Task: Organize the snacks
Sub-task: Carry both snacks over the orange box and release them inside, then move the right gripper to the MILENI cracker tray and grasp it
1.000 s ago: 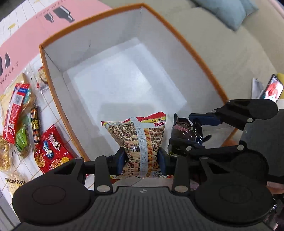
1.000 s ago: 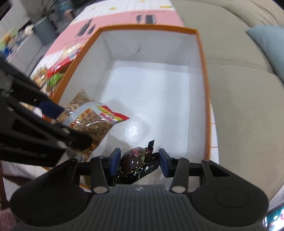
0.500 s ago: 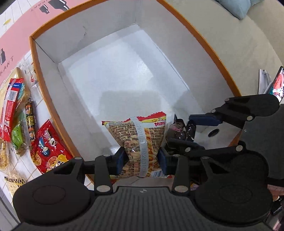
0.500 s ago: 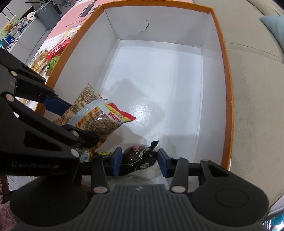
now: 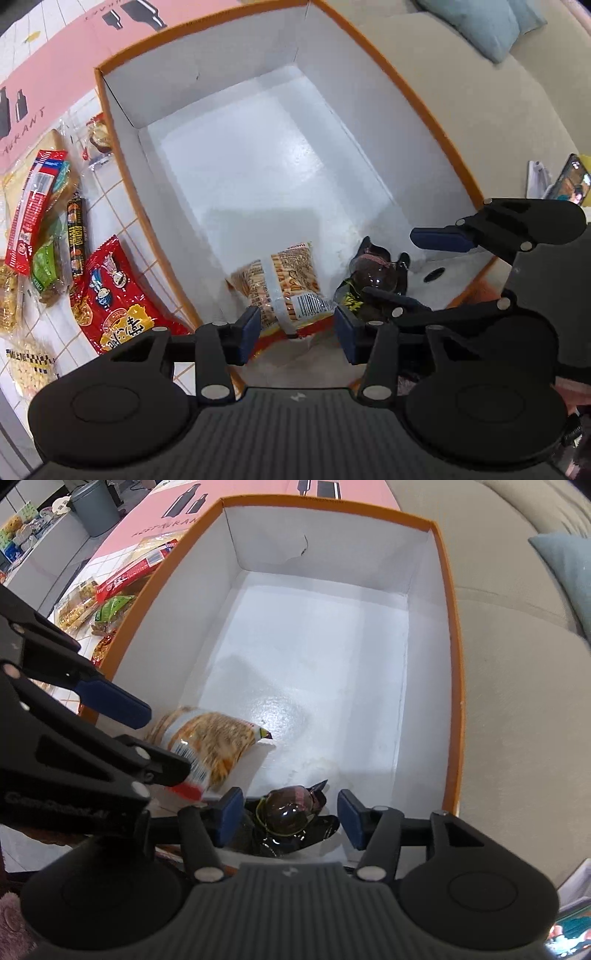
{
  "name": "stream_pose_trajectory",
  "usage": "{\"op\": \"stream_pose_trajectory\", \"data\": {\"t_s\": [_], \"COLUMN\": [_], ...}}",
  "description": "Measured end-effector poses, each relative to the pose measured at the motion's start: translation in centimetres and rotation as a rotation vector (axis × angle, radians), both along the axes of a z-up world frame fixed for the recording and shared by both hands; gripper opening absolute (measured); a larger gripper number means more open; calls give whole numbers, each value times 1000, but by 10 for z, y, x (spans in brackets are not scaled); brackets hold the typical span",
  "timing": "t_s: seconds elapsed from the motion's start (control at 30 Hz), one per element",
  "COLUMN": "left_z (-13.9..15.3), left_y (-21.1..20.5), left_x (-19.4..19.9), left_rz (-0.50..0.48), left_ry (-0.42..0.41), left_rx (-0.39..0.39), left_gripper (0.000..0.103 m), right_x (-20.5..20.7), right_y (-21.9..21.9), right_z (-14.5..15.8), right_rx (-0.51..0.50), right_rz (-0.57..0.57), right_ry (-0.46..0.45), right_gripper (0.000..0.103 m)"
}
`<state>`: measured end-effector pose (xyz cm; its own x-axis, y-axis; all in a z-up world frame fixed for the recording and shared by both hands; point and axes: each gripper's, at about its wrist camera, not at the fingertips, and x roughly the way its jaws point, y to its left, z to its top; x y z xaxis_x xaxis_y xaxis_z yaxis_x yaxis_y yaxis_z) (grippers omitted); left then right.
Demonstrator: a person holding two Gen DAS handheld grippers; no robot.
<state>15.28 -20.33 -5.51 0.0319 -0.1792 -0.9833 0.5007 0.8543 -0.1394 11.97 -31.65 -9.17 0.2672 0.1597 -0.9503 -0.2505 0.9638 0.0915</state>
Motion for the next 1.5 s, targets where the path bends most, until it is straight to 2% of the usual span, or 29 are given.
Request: {"op": "stream_pose_trajectory", "data": {"t_s": [0.17, 0.37, 0.57, 0.73, 0.9, 1.07, 1.17, 1.27, 1.33, 1.5], "left_z": [22, 56, 89, 100, 92, 64, 39, 20, 14, -2], "left_y": [10, 34, 81, 128, 173, 217, 238, 253, 263, 298], "left_x": [-10, -22, -37, -49, -61, -66, -66, -64, -64, -55], "left_rz": [3, 16, 68, 154, 238, 348, 416, 442, 458, 554], "left_ry": [-39, -135, -249, -356, -432, -417, -400, -379, -383, -350], "left_rx": [-56, -131, -201, -187, -139, -76, -11, 14, 30, 44], "left_gripper": [54, 54, 54, 54, 54, 56, 56, 56, 56, 56], "right_x": [-5, -16, -31, -40, -50, -62, -64, -60, -54, -44], "right_y": [3, 3, 19, 48, 90, 138, 167, 190, 200, 224], "right_z": [13, 39, 73, 86, 87, 81, 67, 47, 35, 17], "right_rx": [-23, -27, 40, 121, 186, 179, 166, 146, 130, 107], "right_rz": [-5, -48, -105, -149, -167, -117, -67, -32, -6, 69], "right_ry": [-28, -90, -204, -294, -390, -469, -452, -406, -371, -360], "right_gripper": [61, 62, 62, 62, 63, 71, 71, 72, 80, 80]}}
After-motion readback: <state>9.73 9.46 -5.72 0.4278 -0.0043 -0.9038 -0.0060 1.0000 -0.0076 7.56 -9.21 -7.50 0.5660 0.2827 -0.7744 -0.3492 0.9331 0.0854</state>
